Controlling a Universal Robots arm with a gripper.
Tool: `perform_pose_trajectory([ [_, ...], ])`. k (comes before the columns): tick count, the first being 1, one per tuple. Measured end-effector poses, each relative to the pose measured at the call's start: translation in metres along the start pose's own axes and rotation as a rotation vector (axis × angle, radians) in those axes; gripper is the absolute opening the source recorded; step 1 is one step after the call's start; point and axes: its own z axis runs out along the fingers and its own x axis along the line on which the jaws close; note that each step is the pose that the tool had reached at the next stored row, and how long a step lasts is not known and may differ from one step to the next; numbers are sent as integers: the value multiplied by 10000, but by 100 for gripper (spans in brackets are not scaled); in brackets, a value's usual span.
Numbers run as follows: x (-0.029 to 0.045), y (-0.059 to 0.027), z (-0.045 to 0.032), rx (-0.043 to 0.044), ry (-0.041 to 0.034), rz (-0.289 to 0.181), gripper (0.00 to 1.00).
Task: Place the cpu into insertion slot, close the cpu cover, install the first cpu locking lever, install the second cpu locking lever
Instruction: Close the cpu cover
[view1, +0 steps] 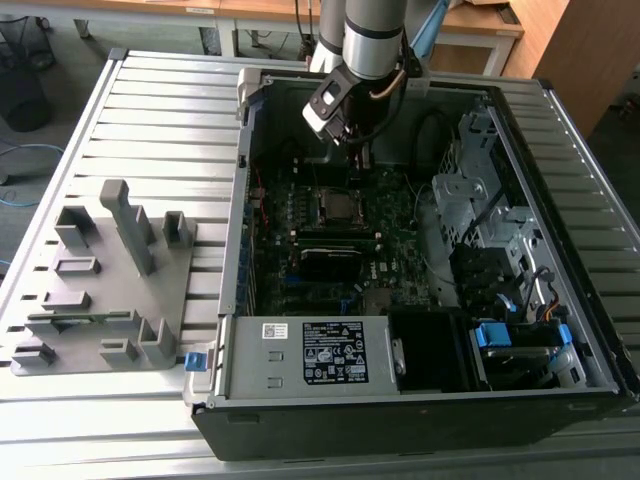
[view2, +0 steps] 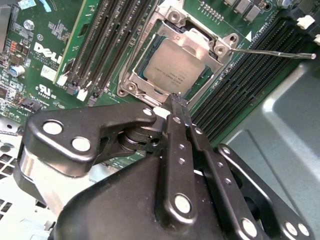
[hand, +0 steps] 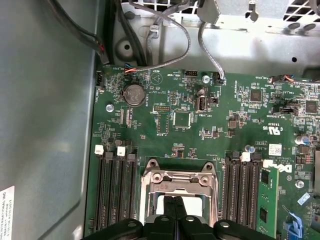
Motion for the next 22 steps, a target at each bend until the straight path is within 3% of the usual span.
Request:
perform_pose_trajectory([
  [12,0,0,1,-9,13,-345,10],
  [22,0,-1,11,-52,73,-1941,10],
])
